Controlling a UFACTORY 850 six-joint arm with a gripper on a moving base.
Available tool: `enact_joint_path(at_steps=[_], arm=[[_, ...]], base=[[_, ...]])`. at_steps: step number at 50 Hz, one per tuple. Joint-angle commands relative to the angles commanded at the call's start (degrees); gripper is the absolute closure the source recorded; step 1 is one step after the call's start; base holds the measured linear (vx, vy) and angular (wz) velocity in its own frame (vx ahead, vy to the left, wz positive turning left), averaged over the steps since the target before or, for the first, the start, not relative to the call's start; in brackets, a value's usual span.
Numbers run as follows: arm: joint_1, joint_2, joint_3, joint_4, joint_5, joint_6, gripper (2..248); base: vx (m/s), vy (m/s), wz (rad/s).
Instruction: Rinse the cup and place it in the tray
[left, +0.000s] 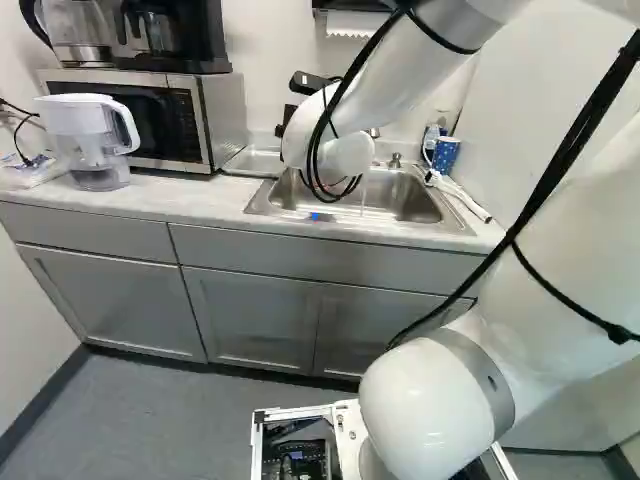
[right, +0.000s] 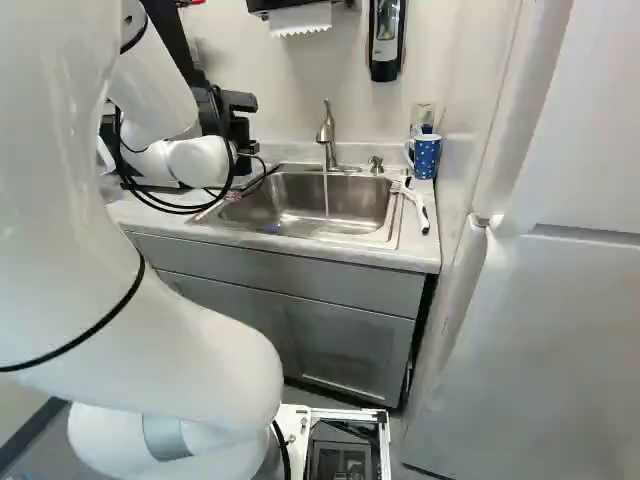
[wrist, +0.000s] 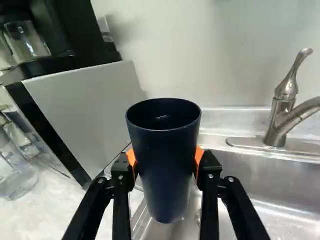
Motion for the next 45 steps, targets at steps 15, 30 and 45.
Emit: enact_joint_path(at_steps=[15, 30, 45], arm=[[0.0, 0.0, 0.0, 0.0, 0.0, 9.01, 125], [0.0, 0.0, 0.0, 0.0, 0.0, 18.06, 125], [0.0, 0.0, 0.0, 0.0, 0.0, 27.07, 125]], base=[[0.0, 0.0, 0.0], [0.0, 0.0, 0.0], [0.0, 0.0, 0.0]])
